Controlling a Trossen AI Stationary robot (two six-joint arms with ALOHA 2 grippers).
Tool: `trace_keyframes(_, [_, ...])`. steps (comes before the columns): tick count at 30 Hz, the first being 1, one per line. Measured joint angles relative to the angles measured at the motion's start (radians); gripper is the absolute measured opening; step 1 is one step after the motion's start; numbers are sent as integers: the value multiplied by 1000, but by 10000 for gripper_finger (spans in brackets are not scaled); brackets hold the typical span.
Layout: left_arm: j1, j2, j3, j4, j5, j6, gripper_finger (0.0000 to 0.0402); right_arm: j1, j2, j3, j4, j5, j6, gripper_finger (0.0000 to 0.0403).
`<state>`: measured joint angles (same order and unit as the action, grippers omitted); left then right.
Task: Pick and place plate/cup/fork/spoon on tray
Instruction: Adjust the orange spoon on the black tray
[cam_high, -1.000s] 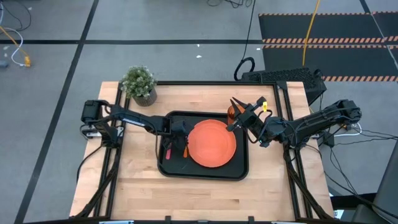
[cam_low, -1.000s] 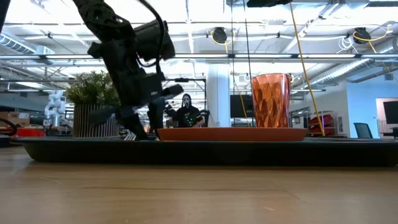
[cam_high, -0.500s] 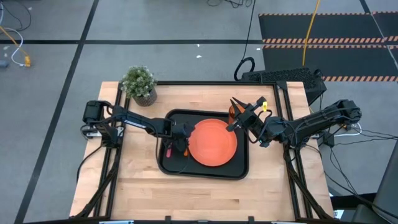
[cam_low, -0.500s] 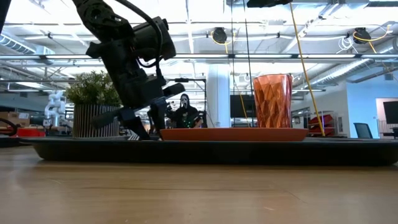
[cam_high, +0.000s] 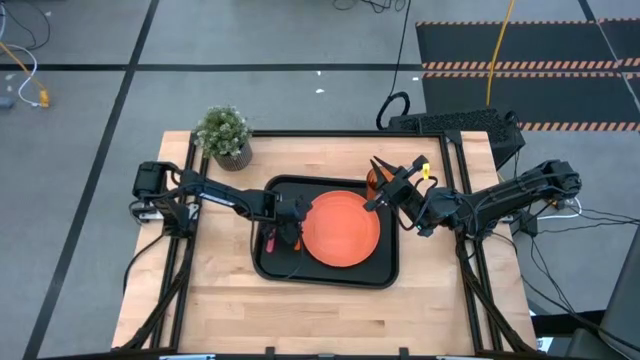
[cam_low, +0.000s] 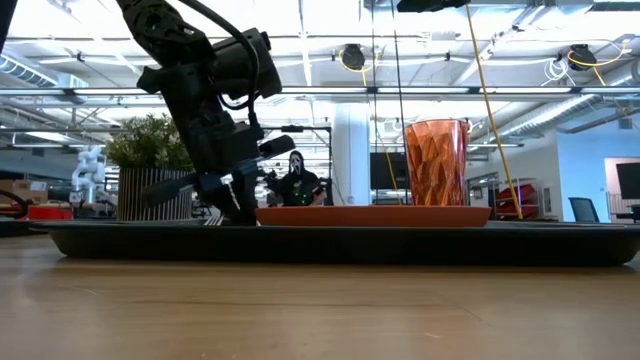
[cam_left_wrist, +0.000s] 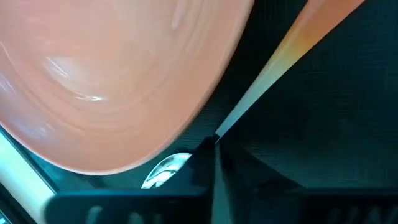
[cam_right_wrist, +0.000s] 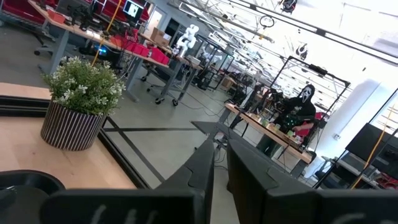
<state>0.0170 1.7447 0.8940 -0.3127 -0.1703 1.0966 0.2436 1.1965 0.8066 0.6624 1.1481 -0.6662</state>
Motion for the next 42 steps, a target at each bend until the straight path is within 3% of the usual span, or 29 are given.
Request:
trace_keyframes(2, [0, 0, 0, -1, -2, -9, 8, 0, 0, 0, 0, 0, 0, 36])
trace_keyframes(26, [-37, -60, -6, -84, -106, -20, 12, 0, 0, -1, 0, 0, 0, 36])
trace_keyframes(33, [-36, -61, -2, -7, -118, 81, 5, 0, 0, -1, 0, 0, 0, 36])
trace_keyframes(38, [-36, -61, 21, -158, -119, 247, 14, 0, 0, -1, 0, 0, -1, 36])
trace_keyframes(42, [-35, -61, 117, -302, -118, 224, 4, -1, 0, -1, 0, 0, -3, 36])
